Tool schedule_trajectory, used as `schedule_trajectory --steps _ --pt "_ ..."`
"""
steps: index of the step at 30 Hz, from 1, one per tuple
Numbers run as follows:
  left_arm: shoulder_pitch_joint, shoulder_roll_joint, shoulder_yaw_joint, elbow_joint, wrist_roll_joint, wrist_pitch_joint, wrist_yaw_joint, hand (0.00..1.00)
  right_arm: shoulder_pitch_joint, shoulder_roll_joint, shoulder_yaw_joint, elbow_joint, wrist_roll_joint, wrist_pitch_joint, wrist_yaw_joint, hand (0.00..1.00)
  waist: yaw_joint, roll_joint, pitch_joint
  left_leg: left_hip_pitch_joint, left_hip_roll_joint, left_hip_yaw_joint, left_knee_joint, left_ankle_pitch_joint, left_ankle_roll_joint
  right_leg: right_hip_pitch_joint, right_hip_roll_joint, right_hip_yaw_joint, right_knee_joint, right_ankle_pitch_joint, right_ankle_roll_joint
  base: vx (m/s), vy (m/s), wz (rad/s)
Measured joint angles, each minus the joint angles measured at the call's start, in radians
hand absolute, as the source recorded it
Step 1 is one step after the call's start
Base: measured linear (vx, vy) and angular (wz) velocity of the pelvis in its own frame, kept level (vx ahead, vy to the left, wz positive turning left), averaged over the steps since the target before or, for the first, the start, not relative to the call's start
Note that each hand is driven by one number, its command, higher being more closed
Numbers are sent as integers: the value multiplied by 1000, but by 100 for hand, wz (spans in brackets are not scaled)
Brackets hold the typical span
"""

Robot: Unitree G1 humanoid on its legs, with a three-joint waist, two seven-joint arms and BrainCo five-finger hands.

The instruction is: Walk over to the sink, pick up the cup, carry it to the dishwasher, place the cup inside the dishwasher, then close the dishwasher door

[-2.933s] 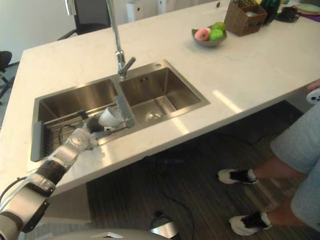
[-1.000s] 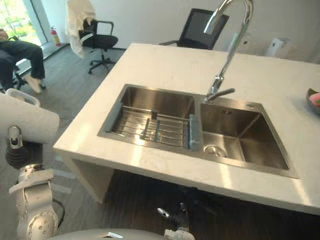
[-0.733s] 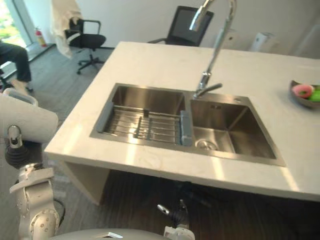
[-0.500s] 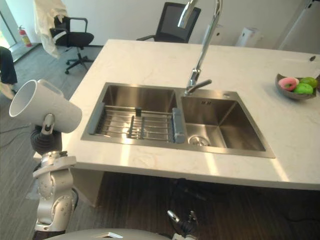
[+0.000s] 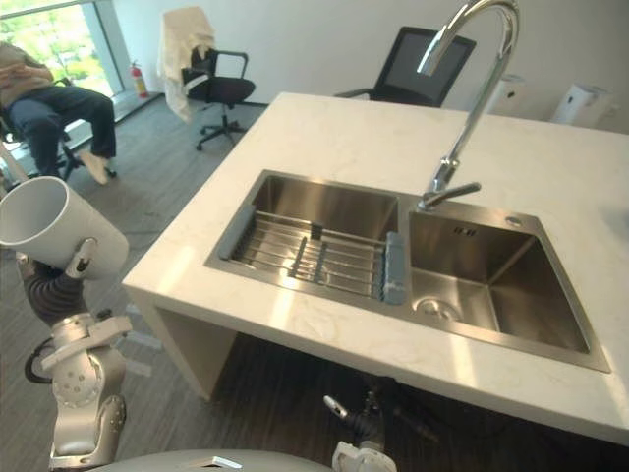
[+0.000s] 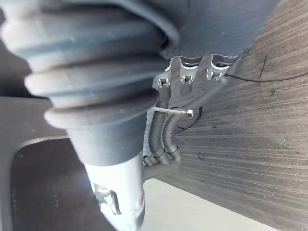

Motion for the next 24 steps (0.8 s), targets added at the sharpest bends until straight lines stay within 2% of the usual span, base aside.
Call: schedule_trajectory --steps 3,5,7,8,9,10,11,12,13,14,15,16,17,18,19,20,21,22,23,24 --pt "31 -1 36 -6 2 -1 1 100 0 -5 3 3 -10 0 18 0 21 -4 7 -28 -14 -78 12 25 1 12 -9 -80 22 -15 0 -71 -41 72" --pt "63 -4 62 -51 5 -1 0 100 -4 -22 30 3 -15 0 20 0 52 -14 36 -74 -44 -152 82 37 -2 20 -29 -150 79 -48 1 -60 -30 141" --pt "86 -11 99 -87 8 -2 0 100 -33 -44 39 27 -23 -4 33 0 59 -4 88 -110 -74 -167 147 49 5 63 -38 -190 100 -78 -6 -123 -3 181" --pt "108 -23 136 -87 7 -2 2 100 -70 -67 38 84 -24 -12 37 0 74 28 108 -138 -70 -138 150 29 23 78 -22 -252 104 -81 -9 -182 -11 142" --pt "119 -25 152 -86 7 -2 2 100 -85 -71 33 109 -26 -13 39 0 88 27 108 -147 -55 -74 151 12 33 81 -24 -274 90 -74 -9 -213 15 144" --pt "132 -25 174 -83 7 -2 4 100 -101 -70 11 136 -27 -18 40 0 101 9 110 -172 -33 40 181 -43 94 92 -38 -326 52 -64 -17 -184 37 124" --pt "132 -24 195 -81 5 -5 1 100 -128 -74 -27 176 -27 -27 39 0 111 2 106 -242 1 213 333 -82 149 86 -63 -400 54 -57 -22 -196 63 169" --pt "130 -22 210 -82 5 -9 -2 100 -157 -101 -67 217 -25 -29 40 0 113 18 109 -280 55 384 543 -130 222 77 -90 -467 88 -56 -21 -147 41 156" --pt "130 -22 215 -82 5 -10 -4 100 -163 -113 -83 227 -25 -31 41 0 111 30 108 -275 90 451 637 -154 256 78 -101 -499 108 -58 -24 -142 51 150" --pt "129 -22 217 -84 4 -19 -21 100 -156 -146 -104 223 -21 -46 43 0 110 71 100 -256 170 549 776 -213 268 77 -115 -594 180 -71 -32 -85 58 179" --pt "102 -10 194 -78 0 -23 -44 100 -148 -173 -123 209 -16 -53 44 0 100 116 91 -309 138 590 737 -203 221 28 -115 -631 255 -135 -51 -108 89 217" --pt "78 -7 180 -73 -10 -22 -60 100 -146 -179 -137 210 -11 -53 45 0 84 97 80 -304 70 546 601 -175 176 -11 -103 -611 230 -151 -51 -194 122 327" --pt "17 -16 160 -60 -26 -24 -95 100 -140 -177 -164 212 -4 -62 48 0 19 71 69 -241 -43 487 361 -131 185 -26 -63 -604 89 -82 -68 -216 87 381" --pt "-42 -19 152 -18 -40 -44 -121 100 -134 -175 -195 232 -2 -68 42 0 29 68 67 -157 35 641 449 -239 225 -20 -95 -708 86 -17 -36 -199 30 354" --pt "-54 -19 146 -8 -57 -50 -131 100 -137 -179 -198 230 -2 -64 39 0 30 72 74 -123 49 662 413 -239 167 -6 -106 -749 115 -23 -42 -98 34 266" --pt "-64 -20 117 41 -97 -55 -144 100 -143 -189 -204 219 -1 -60 28 0 31 89 88 -95 18 708 353 -211 184 12 -174 -828 241 -28 -54 -117 173 228" --pt "-61 -18 68 63 -117 -53 -166 100 -121 -186 -192 211 7 -60 12 0 14 85 74 -73 -22 703 293 -173 243 16 -259 -909 399 -66 -71 -124 247 233" --pt "-61 -12 49 57 -123 -56 -178 100 -114 -178 -178 206 13 -59 10 0 14 85 60 -66 -35 675 253 -164 246 9 -263 -925 398 -88 -37 -156 188 230" --pt "-55 8 22 29 -136 -61 -199 100 -115 -159 -160 194 17 -59 8 0 13 77 54 -41 -65 622 155 -151 200 -18 -266 -968 346 -53 -42 -134 58 156" --pt "-48 23 9 14 -139 -65 -206 100 -120 -153 -153 191 16 -59 7 0 10 56 48 -29 -84 606 104 -148 204 -34 -270 -983 322 -16 -54 -130 -52 150"
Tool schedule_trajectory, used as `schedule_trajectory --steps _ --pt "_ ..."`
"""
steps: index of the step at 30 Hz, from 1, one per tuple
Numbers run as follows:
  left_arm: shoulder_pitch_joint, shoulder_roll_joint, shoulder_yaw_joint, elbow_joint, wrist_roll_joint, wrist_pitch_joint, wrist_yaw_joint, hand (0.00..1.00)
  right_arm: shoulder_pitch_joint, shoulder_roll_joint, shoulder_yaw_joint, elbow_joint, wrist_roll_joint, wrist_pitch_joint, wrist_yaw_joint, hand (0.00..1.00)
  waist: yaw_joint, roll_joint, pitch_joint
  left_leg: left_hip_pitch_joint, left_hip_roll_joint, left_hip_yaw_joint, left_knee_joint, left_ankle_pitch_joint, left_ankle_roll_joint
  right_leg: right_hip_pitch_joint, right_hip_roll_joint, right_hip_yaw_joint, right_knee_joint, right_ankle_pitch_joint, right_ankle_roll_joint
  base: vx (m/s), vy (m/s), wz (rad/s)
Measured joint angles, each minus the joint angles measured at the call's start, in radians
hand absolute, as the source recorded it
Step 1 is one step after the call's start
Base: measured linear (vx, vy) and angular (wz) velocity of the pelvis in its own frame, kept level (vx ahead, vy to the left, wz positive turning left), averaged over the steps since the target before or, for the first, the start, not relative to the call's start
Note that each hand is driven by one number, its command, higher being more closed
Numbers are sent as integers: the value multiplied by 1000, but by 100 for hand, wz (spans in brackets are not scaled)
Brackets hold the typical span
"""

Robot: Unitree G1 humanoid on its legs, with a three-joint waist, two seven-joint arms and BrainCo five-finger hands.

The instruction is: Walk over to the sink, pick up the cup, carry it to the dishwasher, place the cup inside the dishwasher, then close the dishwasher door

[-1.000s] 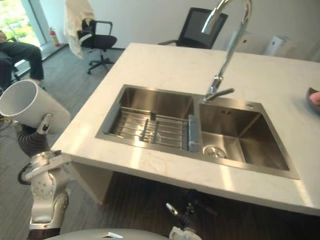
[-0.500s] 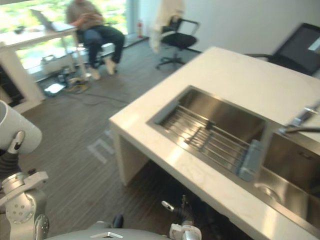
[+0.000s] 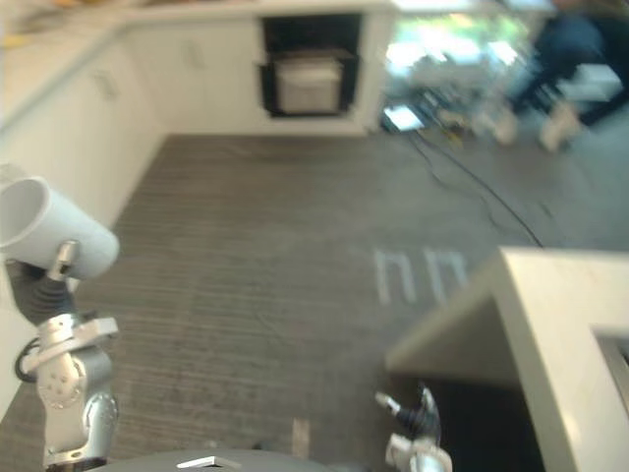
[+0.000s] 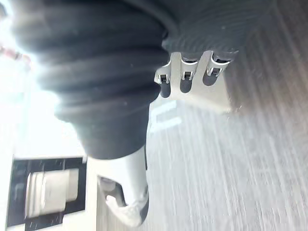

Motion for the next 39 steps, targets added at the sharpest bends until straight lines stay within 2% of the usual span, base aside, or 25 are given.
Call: schedule_trajectory --steps 1,2,3,4,5,6,7,8,9,10,11,13,15,17,22,23,29,33,34,36,37,38,39 --pt "27 26 -17 7 -1 -6 0 100 -24 4 21 16 -1 17 0 0 5 -25 4 18 -39 -31 -45 32 6 -27 -35 -2 -17 16 -8 -97 -65 87" --pt "64 23 -30 31 -2 -5 1 100 -41 -8 38 20 0 22 -1 0 19 -15 3 32 -37 -45 -51 36 5 -17 -36 7 -22 48 -31 -75 -54 49" --pt "77 22 -35 35 -6 -4 3 100 -50 -12 45 20 0 22 -1 0 30 -11 4 37 -38 -45 -53 36 5 -15 -35 19 -21 56 -37 -64 2 10" --pt "81 21 -58 38 -11 -4 9 100 -63 -23 64 19 3 23 1 0 39 -5 7 35 -42 -60 -54 36 6 -21 -24 100 -25 72 -66 -80 26 43" --pt "50 20 -122 66 -10 -5 9 100 -57 -35 62 19 11 23 1 0 22 15 22 41 -41 -116 -44 38 10 -33 -13 272 -10 102 -121 -85 26 89" --pt "32 22 -158 87 -10 -5 7 100 -41 -36 54 19 17 21 1 0 7 17 24 38 -41 -160 -35 40 13 -63 -6 379 11 100 -132 -48 30 165" --pt "-2 35 -225 127 -9 -7 -8 100 -18 -20 41 19 21 19 -1 0 -25 38 19 31 -34 -235 -29 47 13 -99 67 649 -12 27 -49 -8 7 186" --pt "-40 49 -260 159 -8 -7 -22 100 -2 2 39 8 21 16 -4 0 -44 27 37 21 -38 -286 -23 52 3 -115 134 861 -38 1 -6 -8 -2 163" --pt "-51 52 -268 166 -5 -7 -24 100 5 12 42 0 20 16 -5 0 -46 17 43 19 -45 -300 -24 53 -1 -128 161 945 -47 -10 12 -33 -5 107" --pt "-55 49 -267 169 3 -7 -19 100 23 25 63 -6 21 14 -12 0 -46 0 52 24 -53 -305 -32 48 2 -132 199 1060 -84 -23 45 -36 13 56" --pt "-55 44 -267 182 7 -7 -13 100 42 38 73 -16 21 14 -18 0 -44 -9 48 29 -54 -297 -42 38 -6 -125 228 1111 -139 -19 64 -9 14 40" --pt "-52 46 -265 187 7 -3 -12 100 53 59 86 -43 25 15 -21 0 -46 -26 39 23 -51 -266 -34 24 -46 -105 236 1103 -218 0 66 27 -16 32" --pt "-54 56 -278 187 7 18 -24 100 43 72 118 -51 39 17 -20 0 -45 -51 24 38 -61 -276 -33 58 -18 -49 245 1073 -312 77 47 76 -58 29" --pt "-52 56 -289 187 5 35 -25 100 32 79 138 -73 39 19 -20 0 -33 -72 10 41 -69 -277 -33 65 -6 -18 246 1073 -352 107 50 75 -66 4" --pt "-27 57 -292 186 -14 57 -43 100 -41 87 157 -105 39 41 -40 0 -30 -67 7 74 -52 -270 -73 83 -35 -3 269 1079 -376 109 54 1 -73 -5" --pt "21 96 -308 270 -14 69 -81 100 -25 90 185 -81 39 102 -119 0 -63 -85 7 100 -20 -236 -106 103 -56 34 311 1102 -452 137 33 -7 -2 -3" --pt "21 94 -308 269 -14 69 -81 100 -17 90 184 -78 39 101 -115 0 -67 -89 8 95 -21 -237 -105 99 -58 31 315 1118 -470 140 31 -5 -4 -3" --pt "21 83 -311 268 -31 69 -82 100 16 92 183 -46 41 99 -68 0 -68 -95 8 90 -18 -238 -99 90 -58 24 323 1130 -461 135 28 0 -10 -3" --pt "20 76 -310 256 -38 68 -83 100 37 96 182 -45 45 98 -50 0 -64 -97 6 82 -14 -239 -81 78 -58 11 327 1132 -431 115 27 64 -42 2" --pt "22 70 -312 223 -49 67 -85 100 56 110 179 -46 48 97 -29 0 -61 -102 22 21 16 -239 94 -19 -73 2 327 1134 -364 73 20 75 -68 -1" --pt "24 65 -317 201 -52 64 -88 100 63 118 177 -48 48 97 -25 0 -48 -92 34 -22 62 -232 265 -103 -102 2 340 1140 -317 29 6 28 -61 -25" --pt "25 55 -316 180 -53 57 -91 100 65 121 174 -56 51 96 -8 0 -24 -78 49 -102 115 -244 505 -141 -147 1 354 1158 -257 -15 -1 12 -61 -30" --pt "25 48 -316 174 -56 49 -95 100 66 117 174 -71 56 96 -1 0 -16 -65 58 -157 140 -261 627 -137 -160 2 363 1162 -228 -36 -4 29 -33 -21"
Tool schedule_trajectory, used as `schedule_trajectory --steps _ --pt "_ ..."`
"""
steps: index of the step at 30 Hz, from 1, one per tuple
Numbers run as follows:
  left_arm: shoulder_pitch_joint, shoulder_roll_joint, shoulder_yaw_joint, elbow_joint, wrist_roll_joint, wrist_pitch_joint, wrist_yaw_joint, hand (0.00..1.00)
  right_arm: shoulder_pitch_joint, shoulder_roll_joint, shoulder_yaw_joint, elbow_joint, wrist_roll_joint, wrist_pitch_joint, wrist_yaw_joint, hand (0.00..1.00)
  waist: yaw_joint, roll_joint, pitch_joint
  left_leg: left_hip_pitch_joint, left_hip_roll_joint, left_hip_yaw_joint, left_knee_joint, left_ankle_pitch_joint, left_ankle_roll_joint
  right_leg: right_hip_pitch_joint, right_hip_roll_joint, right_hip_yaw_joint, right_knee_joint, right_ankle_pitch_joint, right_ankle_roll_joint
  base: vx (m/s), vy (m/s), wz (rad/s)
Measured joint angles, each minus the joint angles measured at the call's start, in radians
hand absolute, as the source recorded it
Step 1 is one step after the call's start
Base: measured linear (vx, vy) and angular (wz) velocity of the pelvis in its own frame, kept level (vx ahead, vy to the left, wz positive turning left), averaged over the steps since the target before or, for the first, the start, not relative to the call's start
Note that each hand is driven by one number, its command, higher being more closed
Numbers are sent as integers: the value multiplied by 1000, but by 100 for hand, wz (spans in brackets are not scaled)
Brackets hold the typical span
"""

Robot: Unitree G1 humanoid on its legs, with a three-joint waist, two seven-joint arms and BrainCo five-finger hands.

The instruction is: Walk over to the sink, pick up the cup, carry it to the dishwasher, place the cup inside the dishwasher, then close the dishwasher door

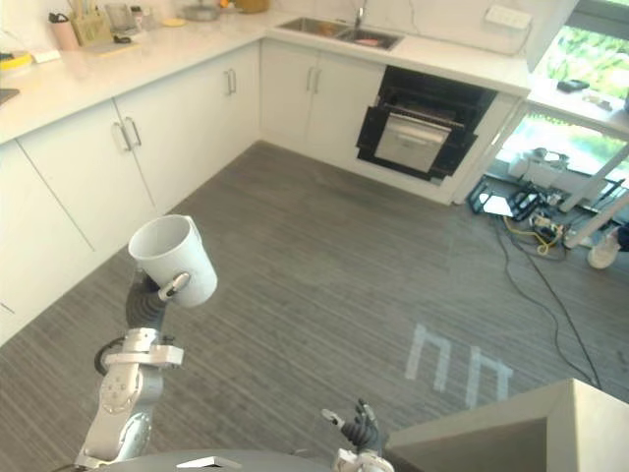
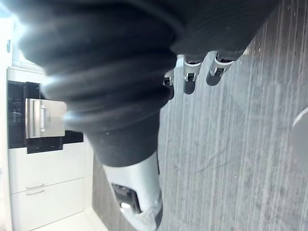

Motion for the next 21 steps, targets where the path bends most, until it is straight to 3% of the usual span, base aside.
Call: schedule_trajectory --steps 1,2,4,6,7,8,9,10,11,13,15,17,18,19,20,21 --pt "11 -13 0 -24 -14 -4 -14 100 1 -12 0 -31 14 0 11 0 4 -2 2 -77 37 -39 180 34 -30 2 10 -1 42 -30 -10 63 -12 -2" --pt "24 -19 1 -38 -16 -13 -23 100 0 -14 -1 -52 26 0 11 0 4 7 5 -111 49 -53 258 64 -40 10 7 2 52 -46 -18 116 36 -2" --pt "44 -31 31 -44 -16 -27 -53 100 -27 -24 -6 -68 39 -3 11 0 12 15 7 -145 71 -58 289 3 -27 30 5 18 48 -59 -15 138 97 -11" --pt "47 -34 57 -23 -15 -27 -60 100 -53 -31 -32 -61 45 -11 11 0 11 9 11 -155 44 -81 84 -38 -33 49 -32 29 29 -69 1 193 156 -8" --pt "53 -34 67 -23 -15 -27 -59 100 -66 -38 -41 -50 45 -19 12 0 15 2 15 -157 22 -109 -32 -11 -42 55 -55 44 23 -79 18 210 200 -13" --pt "64 -34 71 -23 -14 -27 -54 100 -72 -44 -46 -49 46 -24 11 0 18 1 17 -149 0 -153 -163 38 -53 71 -74 62 6 -86 29 295 339 -32" --pt "84 -36 74 -22 -14 -25 -48 100 -73 -55 -45 -47 60 -26 10 0 25 0 20 -125 -22 -201 -282 137 -91 103 -103 95 -26 -98 48 297 328 -36" --pt "100 -43 74 -18 -14 -23 -47 100 -71 -58 -47 -47 65 -28 5 0 29 -4 20 -96 -53 -199 -290 177 -100 140 -116 139 -74 -112 48 399 347 -40" --pt "108 -52 75 -11 -13 -18 -44 100 -76 -61 -40 -48 69 -30 2 0 36 11 19 -100 -64 -201 -245 129 -81 162 -98 175 -39 -121 58 398 188 -29" --pt "119 -51 77 -18 -13 -18 -28 100 -74 -42 -20 -51 72 -38 3 0 38 3 25 -126 -76 -198 -147 60 1 152 -58 202 91 -140 48 394 120 -20" --pt "120 -36 95 -13 -16 -15 -40 100 -79 -33 -23 -50 74 -37 -9 0 41 -15 25 -123 -87 -150 -42 -27 68 153 -89 204 154 -168 62 334 139 -31" --pt "108 -23 104 -3 -16 -13 -62 100 -74 -30 -42 -48 81 -39 -11 0 38 -40 -8 -94 -119 -121 -44 -68 88 152 -121 206 197 -161 86 288 149 -28" --pt "96 -17 105 5 -16 -13 -69 100 -73 -30 -54 -48 82 -41 -11 0 36 -49 -18 -79 -134 -113 -55 -75 97 143 -138 192 234 -157 114 342 148 -14" --pt "72 -11 105 18 -16 -5 -77 100 -72 -30 -75 -44 83 -52 -11 0 32 -66 -26 -36 -161 -100 -88 -86 114 98 -167 179 365 -134 189 339 149 -13" --pt "64 -7 106 17 -16 2 -82 100 -71 -30 -81 -38 83 -62 -15 0 29 -77 -27 19 -182 -85 -131 -94 123 21 -194 174 557 -67 280 404 191 -20" --pt "65 -4 103 17 -15 6 -84 100 -68 -29 -79 -38 83 -64 -19 0 27 -75 -26 50 -193 -84 -157 -99 122 -25 -202 162 655 -26 277 391 190 -34"
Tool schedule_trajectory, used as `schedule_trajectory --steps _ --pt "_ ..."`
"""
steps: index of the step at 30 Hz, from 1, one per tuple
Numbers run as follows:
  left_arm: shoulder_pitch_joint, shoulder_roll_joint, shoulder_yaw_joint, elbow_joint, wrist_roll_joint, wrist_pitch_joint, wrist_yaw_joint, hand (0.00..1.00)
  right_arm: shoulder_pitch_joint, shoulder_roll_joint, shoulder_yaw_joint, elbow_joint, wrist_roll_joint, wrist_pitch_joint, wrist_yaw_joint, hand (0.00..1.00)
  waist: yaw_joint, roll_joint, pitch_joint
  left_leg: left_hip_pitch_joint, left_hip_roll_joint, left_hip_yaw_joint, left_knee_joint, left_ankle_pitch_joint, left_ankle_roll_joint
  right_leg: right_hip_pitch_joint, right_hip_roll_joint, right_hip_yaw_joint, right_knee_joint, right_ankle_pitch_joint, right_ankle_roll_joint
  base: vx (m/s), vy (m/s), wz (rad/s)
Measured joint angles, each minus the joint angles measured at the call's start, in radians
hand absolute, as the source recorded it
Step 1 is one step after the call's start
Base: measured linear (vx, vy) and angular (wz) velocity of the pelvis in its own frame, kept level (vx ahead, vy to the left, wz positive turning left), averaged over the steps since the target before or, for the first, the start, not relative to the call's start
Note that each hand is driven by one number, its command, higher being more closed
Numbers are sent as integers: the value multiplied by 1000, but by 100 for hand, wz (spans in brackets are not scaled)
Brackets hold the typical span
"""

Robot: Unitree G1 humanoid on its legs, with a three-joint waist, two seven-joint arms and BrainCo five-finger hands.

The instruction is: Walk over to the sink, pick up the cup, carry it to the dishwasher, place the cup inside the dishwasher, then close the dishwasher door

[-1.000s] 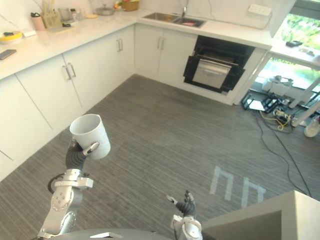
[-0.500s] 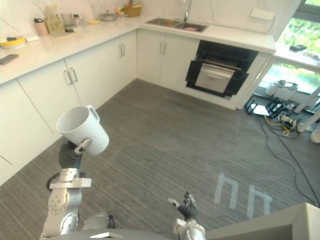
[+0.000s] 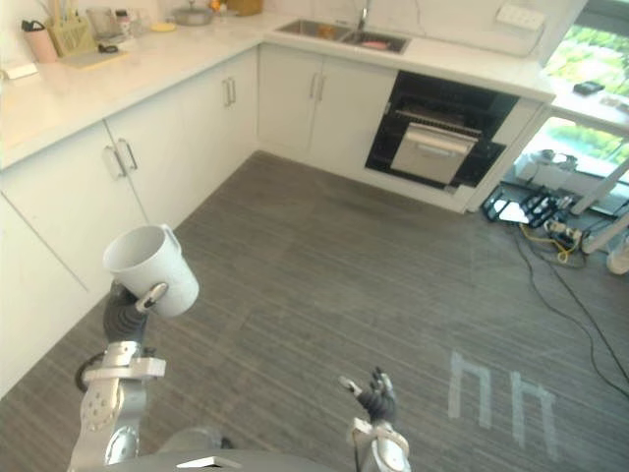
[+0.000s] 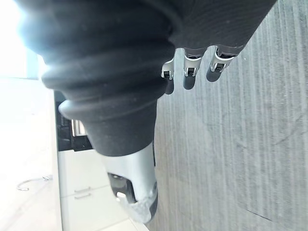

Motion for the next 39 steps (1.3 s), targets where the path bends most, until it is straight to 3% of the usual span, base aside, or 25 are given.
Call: schedule_trajectory --steps 2,4,5,8,9,11,12,13,14,15,17,19,21,22,23,24,25,26,28,30,32,34,35,36,39 --pt "11 17 -49 -1 7 3 -3 100 10 10 18 -8 -2 -1 -20 0 -15 6 -12 120 -6 1 -122 1 -4 -135 49 -63 231 -1 -42 325 150 -26" --pt "5 24 -92 -3 21 3 -2 100 11 21 19 -29 -2 -3 -24 0 -23 7 -12 184 -6 0 -200 22 -2 -203 82 -116 245 -38 -100 311 81 -4" --pt "-18 37 -141 -3 30 5 -5 100 17 37 18 -78 -2 -1 -44 0 -35 13 -8 249 -4 -8 -266 40 -6 -288 87 -220 196 -89 -164 363 48 10" --pt "-87 40 -182 -3 42 12 -16 100 78 47 17 -197 7 2 -63 0 -66 49 15 339 40 -62 -297 23 -39 -363 83 -372 -46 -104 -265 416 1 47" --pt "-101 40 -187 -3 42 12 -17 100 93 47 17 -216 21 1 -63 0 -71 55 19 352 53 -73 -294 16 -50 -371 86 -383 -121 -87 -275 436 -55 63" --pt "-127 39 -192 -4 39 12 -23 100 119 50 16 -265 42 -1 -63 0 -79 80 33 389 105 -84 -261 -20 -112 -383 128 -354 -447 50 -259 511 -124 48" --pt "-124 39 -197 -4 37 12 -38 100 131 59 16 -297 54 -4 -61 0 -76 78 35 407 118 -77 -238 -37 -140 -382 135 -326 -616 130 -250 497 -160 26" --pt "-120 38 -200 -4 33 12 -43 100 132 63 16 -313 59 -4 -60 0 -75 75 37 423 121 -77 -227 -47 -154 -380 132 -314 -676 155 -246 540 -202 16" --pt "-102 39 -203 -7 32 12 -55 100 132 67 23 -345 60 -3 -59 0 -76 68 40 466 124 -79 -208 -74 -164 -378 125 -305 -712 149 -255 612 -237 5" --pt "-89 24 -206 -1 32 13 -59 100 127 51 38 -376 60 -2 -58 0 -75 83 48 504 151 -75 -167 -105 -170 -380 131 -309 -638 237 -276 625 -238 -2" --pt "-82 18 -223 -1 32 13 -71 100 109 36 53 -425 62 5 -58 0 -74 120 58 517 190 -76 -85 -81 -172 -396 152 -310 -508 284 -329 733 -283 -1" --pt "-84 -4 -234 -1 41 9 -88 100 94 32 55 -462 66 8 -58 0 -73 155 56 518 226 -81 -19 3 -181 -400 177 -322 -410 237 -346 736 -269 -11" --pt "-89 -29 -233 -1 44 9 -93 100 88 41 57 -517 65 24 -57 0 -82 163 59 505 249 -81 90 181 -189 -363 210 -322 -348 142 -347 580 -197 -27" --pt "-85 -47 -230 -2 44 9 -93 100 100 38 56 -565 64 32 -56 0 -78 173 68 463 283 -86 217 391 -224 -302 244 -314 -354 84 -346 732 -165 -36" --pt "-55 -51 -229 -3 45 8 -87 100 117 36 67 -587 62 32 -54 0 -71 180 57 360 299 -129 371 678 -267 -238 274 -291 -392 50 -361 577 -77 -33" --pt "-50 -55 -231 -3 49 8 -86 100 121 36 65 -594 62 31 -55 0 -71 182 56 277 304 -152 495 702 -296 -213 283 -289 -410 38 -369 514 -73 -28" --pt "-40 -68 -225 -9 62 8 -81 100 123 28 64 -598 60 30 -53 0 -66 181 60 101 308 -167 726 601 -282 -168 297 -286 -444 17 -381 495 -136 -27" --pt "-16 -70 -222 -7 63 8 -76 100 134 29 66 -597 62 28 -46 0 -43 172 68 -27 304 -156 832 460 -214 -102 308 -267 -487 5 -392 492 -140 -35" --pt "31 -65 -205 -7 62 5 -73 100 150 29 87 -599 63 22 -36 0 -13 149 75 -152 299 -108 801 316 -162 8 309 -226 -559 -12 -394 552 -110 -54" --pt "71 -66 -180 -10 60 -9 -74 100 139 17 110 -623 62 4 -37 0 19 145 72 -236 297 -58 569 195 -150 95 311 -158 -620 -19 -367 627 -43 -88" --pt "99 -66 -158 -20 60 -17 -72 100 102 10 143 -670 62 4 -46 0 41 145 72 -242 273 -65 235 158 -153 128 309 -65 -633 -40 -356 594 118 -130" --pt "138 -61 -161 -72 61 -18 -52 100 73 8 179 -738 76 2 -59 0 43 131 57 -223 233 -164 -135 224 -175 151 291 20 -628 -98 -338 618 230 -133" --pt "140 -53 -169 -85 63 -24 -51 100 76 13 184 -751 75 -8 -70 0 43 112 54 -212 218 -166 -158 310 -185 173 272 42 -615 -136 -322 642 292 -73" --pt "131 -31 -184 -84 64 -33 -51 100 83 35 185 -743 74 -15 -100 0 35 65 22 -191 176 -130 -136 347 -159 198 216 56 -599 -180 -294 652 286 -40" --pt "65 -23 -191 -78 62 -34 -51 100 55 54 173 -715 60 -24 -172 0 18 23 4 -203 156 -72 71 225 -113 190 164 43 -454 -145 -238 697 254 -18"
